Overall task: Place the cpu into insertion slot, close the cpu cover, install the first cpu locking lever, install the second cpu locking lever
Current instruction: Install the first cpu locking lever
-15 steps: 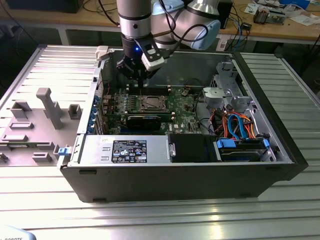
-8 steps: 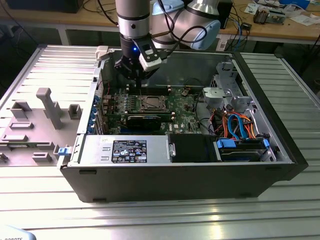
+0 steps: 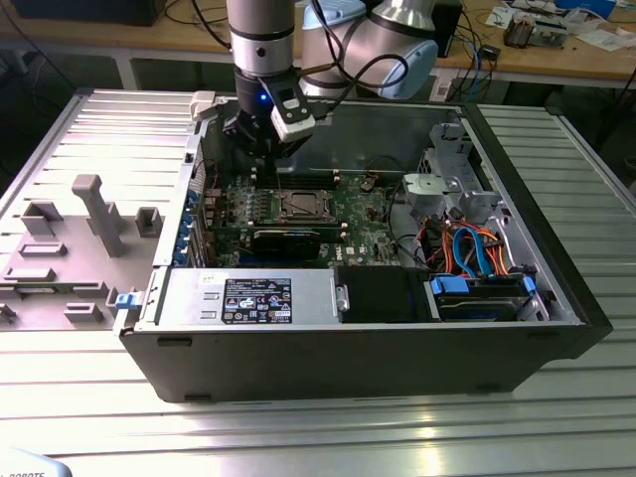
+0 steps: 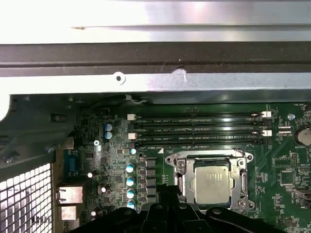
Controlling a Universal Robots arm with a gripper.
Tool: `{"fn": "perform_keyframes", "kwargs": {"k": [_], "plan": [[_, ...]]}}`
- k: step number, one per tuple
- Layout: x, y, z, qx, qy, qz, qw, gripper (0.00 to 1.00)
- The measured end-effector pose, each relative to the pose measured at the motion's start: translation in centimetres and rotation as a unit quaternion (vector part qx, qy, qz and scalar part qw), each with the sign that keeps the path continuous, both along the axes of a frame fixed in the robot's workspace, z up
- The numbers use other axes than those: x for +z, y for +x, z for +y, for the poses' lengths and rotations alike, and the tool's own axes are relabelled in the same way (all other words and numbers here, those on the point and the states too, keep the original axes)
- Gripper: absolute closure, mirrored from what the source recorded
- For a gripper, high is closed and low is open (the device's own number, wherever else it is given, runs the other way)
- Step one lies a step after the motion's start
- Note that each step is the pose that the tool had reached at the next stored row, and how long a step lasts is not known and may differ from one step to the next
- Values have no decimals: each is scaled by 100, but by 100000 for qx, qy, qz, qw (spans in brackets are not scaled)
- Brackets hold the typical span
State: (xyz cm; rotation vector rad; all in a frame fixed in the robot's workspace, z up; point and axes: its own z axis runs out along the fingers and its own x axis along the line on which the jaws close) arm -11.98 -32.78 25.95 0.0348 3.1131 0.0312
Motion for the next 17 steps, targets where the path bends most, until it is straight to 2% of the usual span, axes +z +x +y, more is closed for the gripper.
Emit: {"fn": "perform_keyframes", "kwargs": {"k": [1, 2, 3, 4, 10, 17], "plan": [[0, -3, 3, 4, -34, 6, 100000, 89], [0, -39, 99, 871, -66, -20, 99996, 89], [0, -42, 227, 974, -69, -15, 99995, 89], [-1, -13, 232, 979, -176, -15, 99995, 89], [-1, 39, 234, 978, -193, -12, 99995, 89], [-1, 60, 235, 974, -299, -13, 99995, 89]]}}
